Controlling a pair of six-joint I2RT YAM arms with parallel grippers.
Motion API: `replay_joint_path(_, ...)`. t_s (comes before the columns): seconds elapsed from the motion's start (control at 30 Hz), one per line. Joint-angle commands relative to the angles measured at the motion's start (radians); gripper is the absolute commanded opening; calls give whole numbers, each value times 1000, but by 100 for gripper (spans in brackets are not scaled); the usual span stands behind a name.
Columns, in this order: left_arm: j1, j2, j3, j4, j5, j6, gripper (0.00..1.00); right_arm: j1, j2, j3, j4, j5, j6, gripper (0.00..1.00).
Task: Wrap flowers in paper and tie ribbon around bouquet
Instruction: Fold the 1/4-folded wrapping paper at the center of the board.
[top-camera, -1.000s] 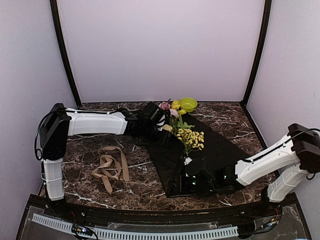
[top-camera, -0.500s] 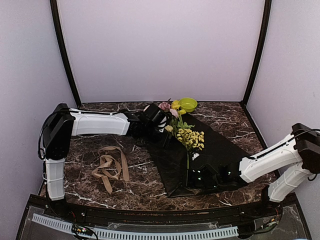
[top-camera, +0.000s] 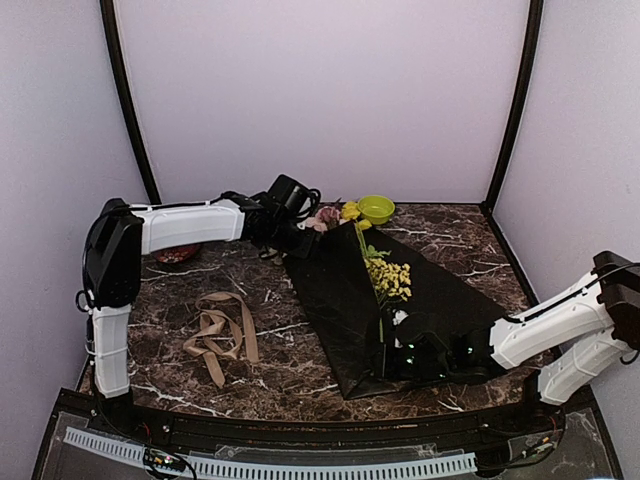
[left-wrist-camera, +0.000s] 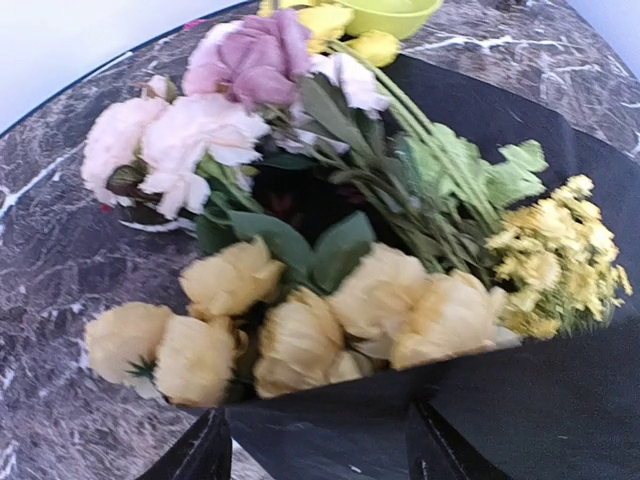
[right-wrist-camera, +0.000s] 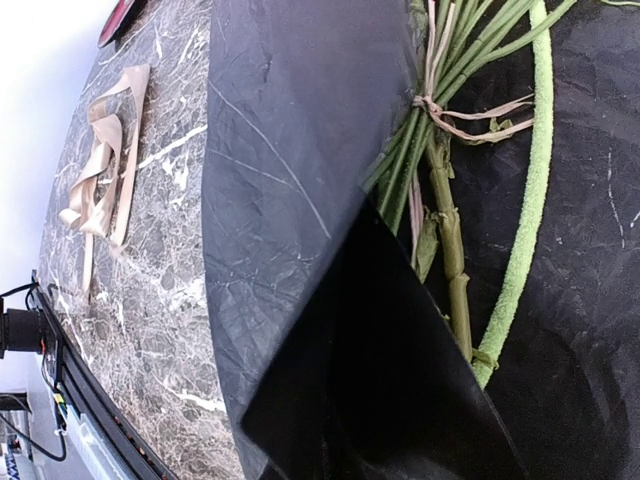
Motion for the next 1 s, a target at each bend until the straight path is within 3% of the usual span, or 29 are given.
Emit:
replay_joint_path(0.0,18,41,55,-6,2,60,61,-5,-18,-3,13,-40,-14,0)
replay_joint_path(0.53,62,156,188,-100,-2,78,62,-16,-34,-40,15,-36,38,0)
replay_joint_path(0.83,60,45,217,-147,-74,100,63,-30,-28,-67,49,-53,64,0)
replay_joint_path(0.97,-11,-64,127,-133,-109,110,62,-37,-28,-68,52,-53,65,0)
